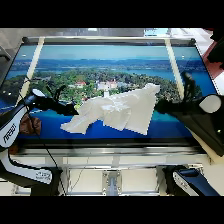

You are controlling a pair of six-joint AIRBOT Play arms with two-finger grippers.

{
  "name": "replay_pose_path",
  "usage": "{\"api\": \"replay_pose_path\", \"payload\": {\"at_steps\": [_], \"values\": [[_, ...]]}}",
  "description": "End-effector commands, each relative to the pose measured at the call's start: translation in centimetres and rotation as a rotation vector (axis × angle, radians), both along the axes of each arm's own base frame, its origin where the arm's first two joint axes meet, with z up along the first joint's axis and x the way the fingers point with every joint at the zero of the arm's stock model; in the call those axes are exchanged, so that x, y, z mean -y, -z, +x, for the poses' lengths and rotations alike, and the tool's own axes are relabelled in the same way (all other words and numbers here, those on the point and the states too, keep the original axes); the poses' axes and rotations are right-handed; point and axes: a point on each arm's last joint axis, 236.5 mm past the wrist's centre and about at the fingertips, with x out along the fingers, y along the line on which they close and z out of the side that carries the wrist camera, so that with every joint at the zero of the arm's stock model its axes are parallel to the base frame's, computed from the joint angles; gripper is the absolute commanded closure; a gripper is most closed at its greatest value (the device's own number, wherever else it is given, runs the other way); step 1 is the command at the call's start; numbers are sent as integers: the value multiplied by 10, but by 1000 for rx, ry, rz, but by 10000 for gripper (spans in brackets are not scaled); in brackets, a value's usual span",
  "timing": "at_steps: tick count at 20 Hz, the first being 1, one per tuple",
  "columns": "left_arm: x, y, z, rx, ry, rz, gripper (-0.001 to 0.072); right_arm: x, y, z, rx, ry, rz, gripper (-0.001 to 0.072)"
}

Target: Fold the shirts.

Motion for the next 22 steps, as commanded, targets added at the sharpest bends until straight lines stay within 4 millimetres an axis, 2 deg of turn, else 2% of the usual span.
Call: {"api": "replay_pose_path", "payload": {"at_steps": [1,3,4,8,11,15,19,20,22], "values": [[7,-6,-1,-9,-6,-39,696,-34,71,-60,-278,69,157,261],[8,-8,-5,-21,6,-48,697,-48,97,-67,-325,185,263,241],[9,-8,-6,-25,9,-51,696,-52,104,-63,-324,259,313,180],[9,-8,-6,-26,10,-52,697,-65,109,-43,-301,465,501,164],[10,-10,-5,-26,6,-60,696,-53,124,-36,-310,623,518,168],[11,-10,-5,-26,5,-60,696,-47,146,-53,-373,709,509,168],[11,-10,-5,-25,2,-64,696,-32,150,-35,-301,822,534,171],[12,-11,-4,-24,0,-69,696,-28,150,-30,-276,840,535,210],[15,-13,-2,-22,-9,-83,697,-19,148,-19,-219,872,534,479]]}}
